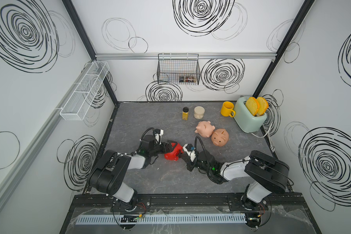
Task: Open piggy banks
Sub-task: Open the lid on the piggy bank.
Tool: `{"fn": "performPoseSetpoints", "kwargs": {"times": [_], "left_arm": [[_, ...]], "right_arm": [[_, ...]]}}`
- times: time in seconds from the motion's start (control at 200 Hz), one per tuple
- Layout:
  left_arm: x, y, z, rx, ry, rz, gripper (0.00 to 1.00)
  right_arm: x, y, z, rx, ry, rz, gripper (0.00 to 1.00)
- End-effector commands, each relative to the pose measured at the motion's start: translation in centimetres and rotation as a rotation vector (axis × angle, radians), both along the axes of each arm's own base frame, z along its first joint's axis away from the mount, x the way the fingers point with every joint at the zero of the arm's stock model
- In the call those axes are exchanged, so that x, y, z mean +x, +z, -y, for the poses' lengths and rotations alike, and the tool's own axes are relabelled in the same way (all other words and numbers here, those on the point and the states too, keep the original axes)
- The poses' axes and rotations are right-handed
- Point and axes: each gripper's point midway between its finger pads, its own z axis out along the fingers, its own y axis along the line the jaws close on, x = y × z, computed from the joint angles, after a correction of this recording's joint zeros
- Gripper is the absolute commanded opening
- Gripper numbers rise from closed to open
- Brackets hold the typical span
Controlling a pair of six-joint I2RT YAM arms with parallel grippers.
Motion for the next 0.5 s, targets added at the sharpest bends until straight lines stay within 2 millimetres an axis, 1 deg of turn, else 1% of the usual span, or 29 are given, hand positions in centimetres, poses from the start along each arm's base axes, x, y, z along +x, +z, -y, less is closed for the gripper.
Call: {"fn": "performPoseSetpoints", "kwargs": {"times": [0.0,0.14,0.26,0.39,0.495], "left_arm": [[-2.0,-4.1,-0.5,0.112,-0.008,-0.13,0.97],[-2.1,-4.4,0.0,0.129,-0.018,-0.133,0.97],[-2.1,-4.7,0.3,0.142,-0.026,-0.134,0.97],[-2.2,-4.9,0.5,0.154,-0.03,-0.138,0.97],[-2.2,-4.8,0.7,0.16,-0.034,-0.135,0.97]], "right_arm": [[-1.2,-1.7,1.1,-0.027,-0.036,-0.16,0.0],[-2.1,-2.8,2.0,-0.079,-0.077,-0.308,0.0],[-2.9,-2.5,3.2,-0.087,-0.108,-0.381,0.0],[-2.6,-2.1,5.2,-0.145,-0.231,-0.458,0.0],[-2.3,-2.0,7.2,-0.202,-0.377,-0.543,0.0]]}}
